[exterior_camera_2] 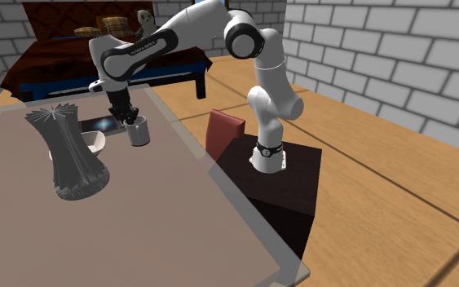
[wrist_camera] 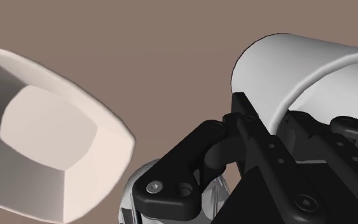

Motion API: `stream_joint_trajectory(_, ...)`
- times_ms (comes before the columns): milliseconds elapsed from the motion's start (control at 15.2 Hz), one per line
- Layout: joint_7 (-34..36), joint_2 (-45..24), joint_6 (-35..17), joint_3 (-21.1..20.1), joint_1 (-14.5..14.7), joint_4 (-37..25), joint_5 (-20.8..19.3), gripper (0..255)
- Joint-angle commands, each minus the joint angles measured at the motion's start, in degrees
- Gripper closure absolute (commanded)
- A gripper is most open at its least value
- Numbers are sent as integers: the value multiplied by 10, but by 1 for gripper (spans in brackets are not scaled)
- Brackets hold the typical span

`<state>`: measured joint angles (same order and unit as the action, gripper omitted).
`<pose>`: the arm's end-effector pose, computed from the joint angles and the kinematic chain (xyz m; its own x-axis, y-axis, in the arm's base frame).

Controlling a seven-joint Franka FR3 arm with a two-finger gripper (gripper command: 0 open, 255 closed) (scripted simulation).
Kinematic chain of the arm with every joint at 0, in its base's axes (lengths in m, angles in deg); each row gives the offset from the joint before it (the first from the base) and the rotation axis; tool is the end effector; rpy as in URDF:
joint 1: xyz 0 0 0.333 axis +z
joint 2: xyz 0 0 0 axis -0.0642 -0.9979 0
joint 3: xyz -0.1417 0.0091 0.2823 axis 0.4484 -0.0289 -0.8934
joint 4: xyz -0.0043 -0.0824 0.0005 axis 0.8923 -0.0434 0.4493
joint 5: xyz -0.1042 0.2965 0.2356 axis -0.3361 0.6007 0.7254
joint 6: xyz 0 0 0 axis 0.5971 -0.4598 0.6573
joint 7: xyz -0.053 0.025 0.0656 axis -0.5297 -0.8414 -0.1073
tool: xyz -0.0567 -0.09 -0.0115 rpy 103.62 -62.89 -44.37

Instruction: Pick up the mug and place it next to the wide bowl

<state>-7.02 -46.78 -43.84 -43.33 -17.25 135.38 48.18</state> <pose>0.3007 -0.5465 0.4170 0.9983 0.0573 -0.0074 0.0567 -0.9964 -0.0634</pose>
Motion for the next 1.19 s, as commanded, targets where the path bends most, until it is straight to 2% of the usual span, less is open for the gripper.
stream_joint_trajectory(0,-3,-5,-14,-2,-1,10,5,255)
stream_joint_trajectory(594,-21,-35,-69,-17,-10,44,32,255)
stream_joint_trajectory(1056,-21,-35,-69,-17,-10,44,32,255)
stream_joint_trajectory(1122,-21,-35,-69,-17,-10,44,32,0)
